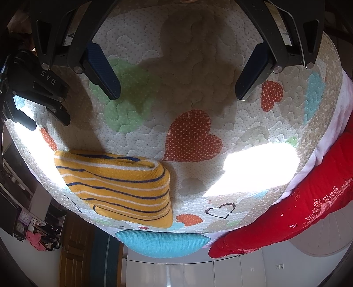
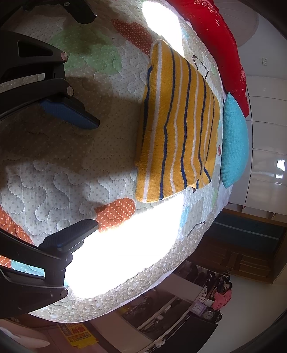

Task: Fold small clothes

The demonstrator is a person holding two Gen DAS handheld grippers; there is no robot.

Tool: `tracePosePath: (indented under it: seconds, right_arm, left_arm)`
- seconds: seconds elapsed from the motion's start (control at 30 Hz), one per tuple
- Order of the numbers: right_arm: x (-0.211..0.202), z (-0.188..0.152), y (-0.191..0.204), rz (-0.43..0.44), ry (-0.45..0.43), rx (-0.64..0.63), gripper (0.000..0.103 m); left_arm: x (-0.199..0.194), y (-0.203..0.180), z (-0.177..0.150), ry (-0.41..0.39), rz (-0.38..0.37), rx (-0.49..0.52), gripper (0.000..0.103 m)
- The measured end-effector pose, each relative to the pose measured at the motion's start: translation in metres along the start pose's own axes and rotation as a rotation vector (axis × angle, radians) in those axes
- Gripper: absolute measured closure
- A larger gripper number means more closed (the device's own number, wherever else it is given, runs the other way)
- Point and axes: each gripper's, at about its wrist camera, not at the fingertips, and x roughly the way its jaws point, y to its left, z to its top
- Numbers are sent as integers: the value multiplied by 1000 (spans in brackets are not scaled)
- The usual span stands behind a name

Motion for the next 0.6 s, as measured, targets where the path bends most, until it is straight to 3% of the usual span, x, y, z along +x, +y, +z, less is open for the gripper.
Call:
tracePosePath:
  seconds: [0.6]
  right_arm:
    - [-2,-3,0,-12,-7,-14,14]
  left_arm:
    - [6,4,-1,26,-23,-17,0]
